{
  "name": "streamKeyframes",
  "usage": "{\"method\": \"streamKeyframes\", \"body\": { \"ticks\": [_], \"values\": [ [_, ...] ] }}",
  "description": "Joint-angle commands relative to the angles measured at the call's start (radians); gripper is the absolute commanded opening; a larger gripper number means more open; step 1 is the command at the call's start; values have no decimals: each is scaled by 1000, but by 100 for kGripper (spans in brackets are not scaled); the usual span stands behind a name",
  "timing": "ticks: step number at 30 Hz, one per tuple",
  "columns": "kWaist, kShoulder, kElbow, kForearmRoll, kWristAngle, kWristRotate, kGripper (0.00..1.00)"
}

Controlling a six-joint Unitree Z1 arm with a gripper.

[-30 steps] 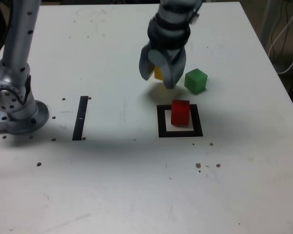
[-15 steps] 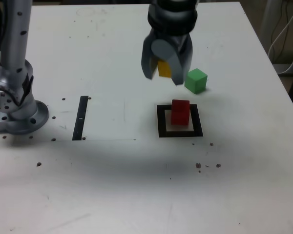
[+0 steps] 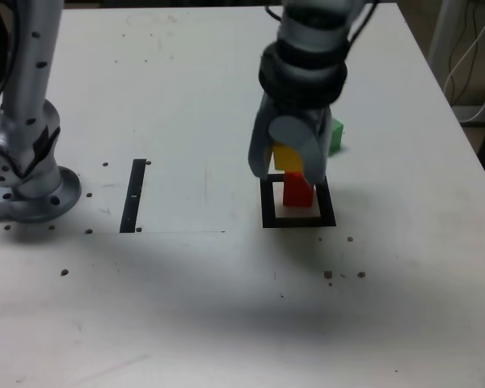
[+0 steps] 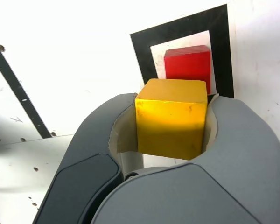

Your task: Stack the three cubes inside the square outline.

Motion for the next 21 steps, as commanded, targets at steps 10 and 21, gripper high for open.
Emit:
{"method": "streamKeyframes", "body": {
  "ticks": [10, 21],
  "values": [
    [0, 38, 1, -31, 4, -8, 14],
    [9, 42, 20, -39, 10, -10, 30]
  ]
}}
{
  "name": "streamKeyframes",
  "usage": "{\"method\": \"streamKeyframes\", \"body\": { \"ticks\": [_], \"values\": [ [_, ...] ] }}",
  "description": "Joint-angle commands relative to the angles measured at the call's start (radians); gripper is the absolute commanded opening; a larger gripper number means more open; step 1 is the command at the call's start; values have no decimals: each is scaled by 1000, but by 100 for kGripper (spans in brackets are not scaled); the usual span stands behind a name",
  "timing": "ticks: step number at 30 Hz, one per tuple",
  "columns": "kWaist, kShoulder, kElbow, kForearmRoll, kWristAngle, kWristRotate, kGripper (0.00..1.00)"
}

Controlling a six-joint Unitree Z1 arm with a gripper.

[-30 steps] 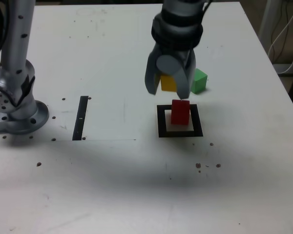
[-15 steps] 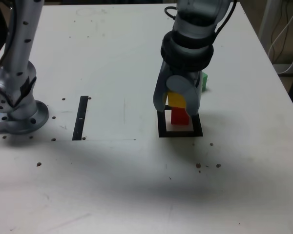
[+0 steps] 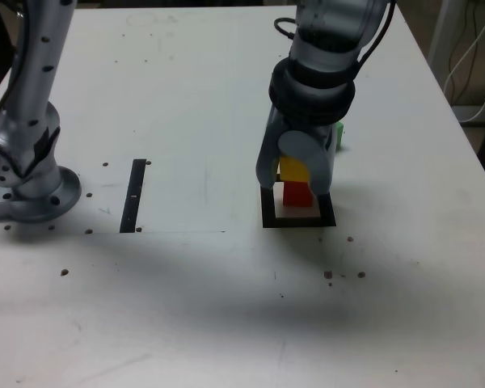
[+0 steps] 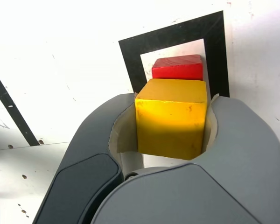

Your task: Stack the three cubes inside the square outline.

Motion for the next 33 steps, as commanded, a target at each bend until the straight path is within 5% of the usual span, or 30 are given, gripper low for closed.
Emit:
{"method": "streamKeyframes", "body": {
  "ticks": [1, 16, 33],
  "values": [
    [4, 8, 6, -3, 2, -1, 34],
    [6, 21, 18, -21, -2, 20, 95],
    [6, -30, 34, 0, 25, -20, 99]
  ]
}}
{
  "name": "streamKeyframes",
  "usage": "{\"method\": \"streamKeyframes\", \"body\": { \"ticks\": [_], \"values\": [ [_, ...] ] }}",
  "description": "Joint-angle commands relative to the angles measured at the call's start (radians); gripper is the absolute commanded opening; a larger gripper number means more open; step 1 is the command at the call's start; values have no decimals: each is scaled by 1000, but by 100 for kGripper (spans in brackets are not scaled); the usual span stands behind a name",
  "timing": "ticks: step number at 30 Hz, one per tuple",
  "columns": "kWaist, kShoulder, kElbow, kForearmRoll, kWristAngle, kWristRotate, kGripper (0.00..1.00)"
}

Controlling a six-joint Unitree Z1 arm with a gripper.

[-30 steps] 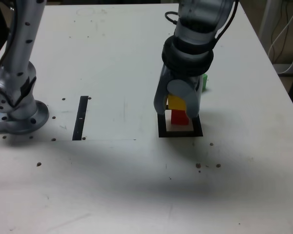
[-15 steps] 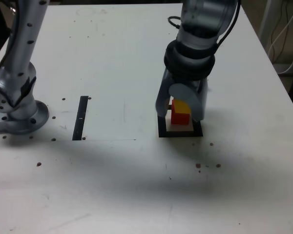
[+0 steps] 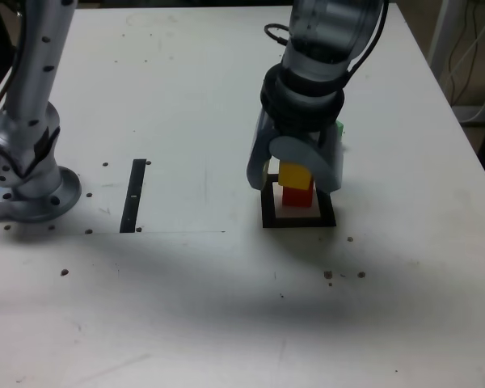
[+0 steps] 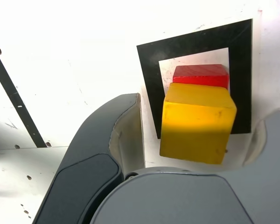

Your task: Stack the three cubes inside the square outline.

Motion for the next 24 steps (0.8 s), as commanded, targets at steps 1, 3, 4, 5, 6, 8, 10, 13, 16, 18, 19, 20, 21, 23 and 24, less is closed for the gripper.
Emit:
{"method": "streamKeyframes", "body": {
  "ticks": [1, 3, 4, 5, 6, 8, 10, 13, 16, 18, 19, 20, 21, 23, 24],
  "values": [
    [2, -34, -13, 18, 17, 16, 99],
    [3, -62, -25, 44, 42, 45, 99],
    [5, -77, -33, 60, 57, 69, 99],
    [10, -93, -43, 76, 70, 99, 99],
    [17, -109, -56, 90, 82, 136, 99],
    [38, -134, -83, 116, 99, 227, 99],
    [67, -150, -114, 134, 106, 331, 99],
    [109, -156, -163, 148, 119, 482, 99],
    [146, -148, -216, 145, 150, 613, 99],
    [166, -138, -237, 144, 166, 666, 99],
    [176, -130, -243, 144, 171, 686, 99],
    [186, -122, -247, 144, 174, 703, 99],
    [194, -112, -248, 144, 176, 715, 99],
    [208, -88, -245, 141, 180, 730, 99],
    [212, -77, -240, 135, 184, 734, 99]
  ]
}}
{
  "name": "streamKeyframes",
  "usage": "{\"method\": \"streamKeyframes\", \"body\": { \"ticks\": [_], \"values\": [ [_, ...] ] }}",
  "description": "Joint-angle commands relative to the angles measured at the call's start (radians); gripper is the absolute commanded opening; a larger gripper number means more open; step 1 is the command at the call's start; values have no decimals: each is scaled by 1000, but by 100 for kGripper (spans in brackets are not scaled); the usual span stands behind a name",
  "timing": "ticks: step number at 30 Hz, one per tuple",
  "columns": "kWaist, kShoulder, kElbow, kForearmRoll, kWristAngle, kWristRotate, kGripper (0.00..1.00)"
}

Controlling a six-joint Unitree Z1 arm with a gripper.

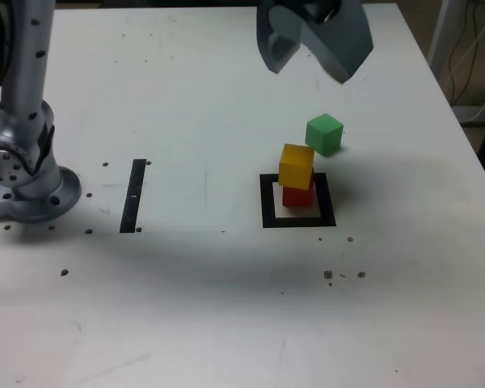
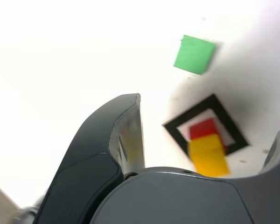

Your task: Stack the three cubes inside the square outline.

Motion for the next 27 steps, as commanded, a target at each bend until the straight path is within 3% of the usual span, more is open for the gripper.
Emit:
{"method": "streamKeyframes", "body": {
  "ticks": [1, 12, 21, 27],
  "values": [
    [6, 27, 9, -17, 10, 18, 99],
    [71, 29, 160, -171, 77, 67, 99],
    [74, 30, 283, -290, 40, 79, 99],
    [61, 71, 282, -344, 8, 95, 99]
  ]
}}
